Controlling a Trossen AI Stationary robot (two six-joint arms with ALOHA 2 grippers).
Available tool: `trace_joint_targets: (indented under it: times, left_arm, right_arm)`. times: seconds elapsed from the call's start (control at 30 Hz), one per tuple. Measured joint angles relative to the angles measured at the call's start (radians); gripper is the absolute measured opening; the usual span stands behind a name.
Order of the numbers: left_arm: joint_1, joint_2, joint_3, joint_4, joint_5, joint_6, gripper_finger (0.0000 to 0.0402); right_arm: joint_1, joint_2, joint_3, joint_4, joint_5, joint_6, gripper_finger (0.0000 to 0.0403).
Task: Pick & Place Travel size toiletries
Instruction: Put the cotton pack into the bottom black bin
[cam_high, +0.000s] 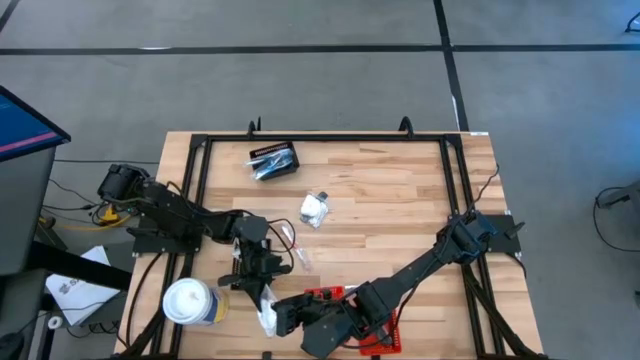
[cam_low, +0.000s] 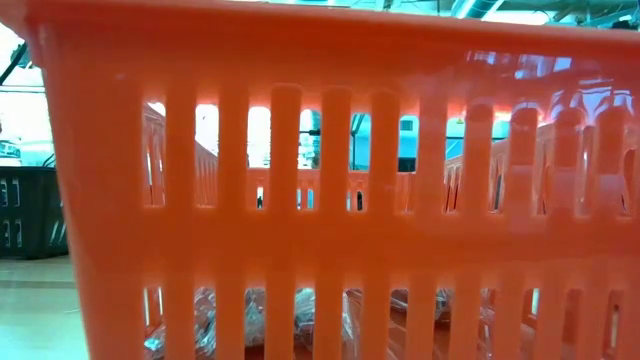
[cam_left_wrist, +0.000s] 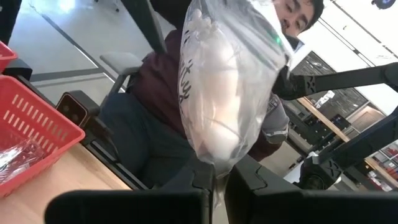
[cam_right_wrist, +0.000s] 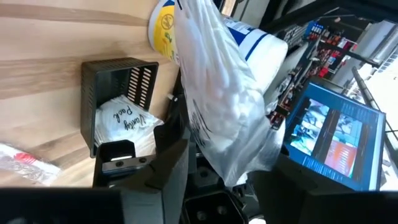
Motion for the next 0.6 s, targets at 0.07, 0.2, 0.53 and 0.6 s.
trace_joint_targets:
  times: [0.07, 0.2, 0.53, 0.6]
  left_arm:
    - [0.0, 0.0, 0.0, 0.003, 0.0, 0.0, 0.0006]
    - [0.004, 0.0, 0.0, 0.005, -0.005, 0.007, 0.0008]
    - [0.02, -0.015, 0.0, 0.018, -0.076, -0.005, 0.0047]
    - [0.019, -0.038, 0.0, 0.024, -0.075, -0.008, 0.0057]
  right_arm:
    - [-0.003, 0.0, 0.0, 0.0, 0.0, 0.003, 0.0144]
    - [-0.004, 0.0, 0.0, 0.002, 0.001, 0.047, 0.0098]
    - [-0.001, 0.0, 0.0, 0.009, 0.099, 0.173, 0.001]
    - [0.001, 0.0, 0.0, 0.0, 0.126, 0.212, 0.0004]
